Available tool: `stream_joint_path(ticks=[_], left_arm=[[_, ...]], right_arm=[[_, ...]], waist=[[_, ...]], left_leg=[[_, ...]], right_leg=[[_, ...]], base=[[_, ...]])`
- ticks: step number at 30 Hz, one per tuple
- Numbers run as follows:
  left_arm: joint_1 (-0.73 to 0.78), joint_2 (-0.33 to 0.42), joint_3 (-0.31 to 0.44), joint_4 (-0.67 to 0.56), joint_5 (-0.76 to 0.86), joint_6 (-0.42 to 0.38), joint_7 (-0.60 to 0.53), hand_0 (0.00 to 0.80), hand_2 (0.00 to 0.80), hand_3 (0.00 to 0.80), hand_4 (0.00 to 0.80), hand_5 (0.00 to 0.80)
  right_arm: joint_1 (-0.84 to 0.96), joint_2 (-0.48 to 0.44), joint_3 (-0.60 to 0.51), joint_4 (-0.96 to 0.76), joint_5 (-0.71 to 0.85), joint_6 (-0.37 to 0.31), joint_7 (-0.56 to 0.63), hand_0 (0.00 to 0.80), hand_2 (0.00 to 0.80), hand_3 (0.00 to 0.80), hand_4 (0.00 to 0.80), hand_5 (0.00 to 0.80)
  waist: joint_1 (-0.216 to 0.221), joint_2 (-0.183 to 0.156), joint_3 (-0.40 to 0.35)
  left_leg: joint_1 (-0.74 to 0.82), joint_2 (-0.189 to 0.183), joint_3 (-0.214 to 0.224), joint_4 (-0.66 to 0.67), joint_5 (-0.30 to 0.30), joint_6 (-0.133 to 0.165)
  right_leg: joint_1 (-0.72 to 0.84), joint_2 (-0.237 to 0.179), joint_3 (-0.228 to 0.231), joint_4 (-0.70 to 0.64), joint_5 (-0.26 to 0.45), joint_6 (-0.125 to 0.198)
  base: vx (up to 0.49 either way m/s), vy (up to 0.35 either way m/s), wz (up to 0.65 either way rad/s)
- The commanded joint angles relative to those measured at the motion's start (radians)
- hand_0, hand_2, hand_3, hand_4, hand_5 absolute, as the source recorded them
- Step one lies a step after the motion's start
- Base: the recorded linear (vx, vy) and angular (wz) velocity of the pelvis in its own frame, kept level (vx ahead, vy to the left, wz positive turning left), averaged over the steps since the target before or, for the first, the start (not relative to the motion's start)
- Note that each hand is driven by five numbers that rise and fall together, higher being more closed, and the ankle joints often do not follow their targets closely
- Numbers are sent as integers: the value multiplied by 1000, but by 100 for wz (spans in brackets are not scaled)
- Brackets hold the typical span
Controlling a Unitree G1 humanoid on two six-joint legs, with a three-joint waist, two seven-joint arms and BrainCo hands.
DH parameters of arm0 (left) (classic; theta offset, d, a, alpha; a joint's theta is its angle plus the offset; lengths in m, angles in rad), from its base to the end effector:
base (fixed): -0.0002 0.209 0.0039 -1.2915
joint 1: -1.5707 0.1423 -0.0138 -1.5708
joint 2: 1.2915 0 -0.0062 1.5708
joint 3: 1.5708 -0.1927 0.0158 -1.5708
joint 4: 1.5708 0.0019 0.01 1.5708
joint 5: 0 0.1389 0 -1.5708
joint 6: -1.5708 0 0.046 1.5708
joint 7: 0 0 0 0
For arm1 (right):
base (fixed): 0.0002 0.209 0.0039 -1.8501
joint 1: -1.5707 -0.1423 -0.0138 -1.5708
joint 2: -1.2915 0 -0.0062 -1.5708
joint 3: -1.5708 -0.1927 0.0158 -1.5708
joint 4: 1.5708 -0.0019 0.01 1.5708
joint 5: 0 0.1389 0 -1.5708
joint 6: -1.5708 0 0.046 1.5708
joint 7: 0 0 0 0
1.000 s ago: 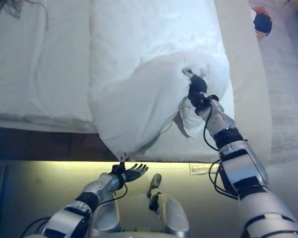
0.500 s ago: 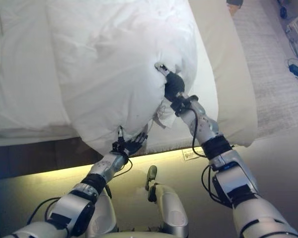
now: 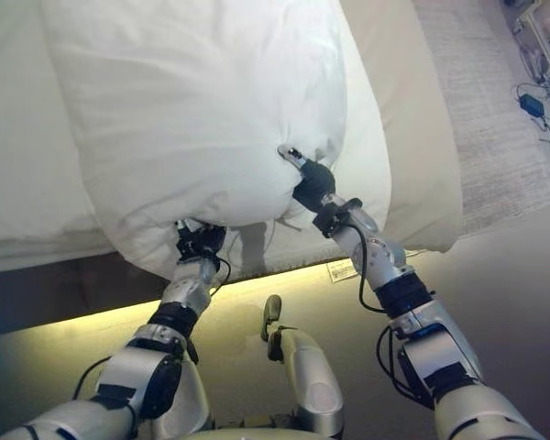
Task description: Make the bed neatly
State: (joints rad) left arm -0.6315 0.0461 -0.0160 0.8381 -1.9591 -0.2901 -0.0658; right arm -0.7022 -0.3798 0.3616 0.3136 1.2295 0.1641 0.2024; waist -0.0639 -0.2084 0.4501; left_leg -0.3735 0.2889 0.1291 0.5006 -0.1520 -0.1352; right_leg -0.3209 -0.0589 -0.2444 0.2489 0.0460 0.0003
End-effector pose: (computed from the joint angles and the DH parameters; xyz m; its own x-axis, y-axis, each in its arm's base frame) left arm 0.3118 0.1352 0.0340 0.9561 0.1722 -0.2373 -0.1924 -0.2424 -0.9509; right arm 0.3174 -0.1281 0.1394 0.7712 0.6036 0.2023 -0.5992 0.5809 0.5509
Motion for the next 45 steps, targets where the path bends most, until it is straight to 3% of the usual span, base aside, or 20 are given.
stream_joint_path(ticks=[1,6,7,8,10,20,29,35,37,39,41,44,45], left_arm=[[-33,10,-5,-110,-13,-82,-94,0,0,0,0,0],[20,-12,-18,-158,-13,-95,-146,0,0,0,0,0],[25,-14,-22,-165,-13,-99,-143,0,0,0,0,0],[35,-17,-24,-178,-13,-105,-136,0,0,0,0,0],[57,-14,-29,-186,-13,-98,-134,0,0,0,0,0],[190,-32,-35,-191,-13,-45,-91,0,0,0,0,0],[252,-45,-3,-225,-13,-78,-81,0,0,0,0,0],[293,16,78,-248,-13,-83,-105,0,0,0,0,0],[309,49,121,-253,-13,-94,-101,0,0,0,0,0],[322,93,182,-231,-13,-77,-118,0,0,0,0,0],[323,128,227,-203,-13,-64,-132,0,0,0,0,0],[314,193,296,-136,-13,-15,-156,0,0,0,0,0],[303,231,332,-93,-13,15,-167,0,0,0,0,0]], right_arm=[[43,-42,-63,-125,41,-53,46,800,800,800,800,800],[59,-25,-54,-31,-7,-26,18,800,800,800,800,800],[60,-23,-52,-17,-11,-19,8,474,474,474,474,474],[59,-11,-50,19,-17,-6,-1,0,0,0,0,0],[58,-2,-44,59,-27,9,-18,0,0,0,0,0],[103,45,-47,179,-87,100,-55,0,0,0,0,0],[174,57,-25,202,-164,196,-55,0,0,0,0,0],[336,35,-47,224,-219,310,50,0,0,0,0,0],[411,33,-67,243,-210,366,110,0,0,0,0,0],[492,37,-82,301,-311,401,216,0,0,0,0,0],[545,39,-84,382,-424,408,306,0,0,0,0,0],[608,30,-72,576,-658,348,459,0,0,0,0,0],[628,23,-79,691,-764,293,507,0,0,0,0,0]], waist=[[11,-1,-67],[39,6,-85],[44,8,-89],[53,13,-100],[69,20,-113],[118,83,-236],[134,120,-330],[133,135,-357],[131,138,-366],[128,141,-376],[124,146,-385],[122,153,-394],[122,157,-399]], left_leg=[[21,-14,-16,-16,7,-17],[67,-27,-28,-62,18,-16],[75,-30,-31,-70,20,-16],[94,-35,-35,-88,23,-16],[118,-48,-33,-122,56,-8],[298,-87,-44,-294,92,-8],[386,-121,-58,-385,112,-5],[417,-134,-71,-414,119,1],[427,-139,-74,-430,124,4],[437,-143,-74,-449,130,6],[443,-146,-73,-466,138,8],[451,-151,-73,-484,145,8],[455,-153,-73,-490,146,8]], right_leg=[[67,-76,5,63,-138,84],[118,-85,-16,31,-137,89],[128,-87,-20,26,-136,90],[147,-89,-25,14,-136,93],[172,-101,-42,-9,-115,91],[340,-128,-73,-128,-100,117],[413,-142,-88,-176,-90,123],[437,-147,-92,-189,-88,129],[444,-147,-94,-199,-83,133],[449,-148,-96,-209,-77,139],[449,-148,-97,-215,-72,143],[451,-149,-100,-222,-68,150],[453,-150,-102,-225,-68,152]], base=[[2,-31,21],[20,-5,18],[35,11,13],[52,26,16],[-21,59,17],[87,102,14],[59,108,7],[8,89,5],[-9,66,3],[-25,56,1],[-25,42,1],[-7,11,0],[0,0,0]])
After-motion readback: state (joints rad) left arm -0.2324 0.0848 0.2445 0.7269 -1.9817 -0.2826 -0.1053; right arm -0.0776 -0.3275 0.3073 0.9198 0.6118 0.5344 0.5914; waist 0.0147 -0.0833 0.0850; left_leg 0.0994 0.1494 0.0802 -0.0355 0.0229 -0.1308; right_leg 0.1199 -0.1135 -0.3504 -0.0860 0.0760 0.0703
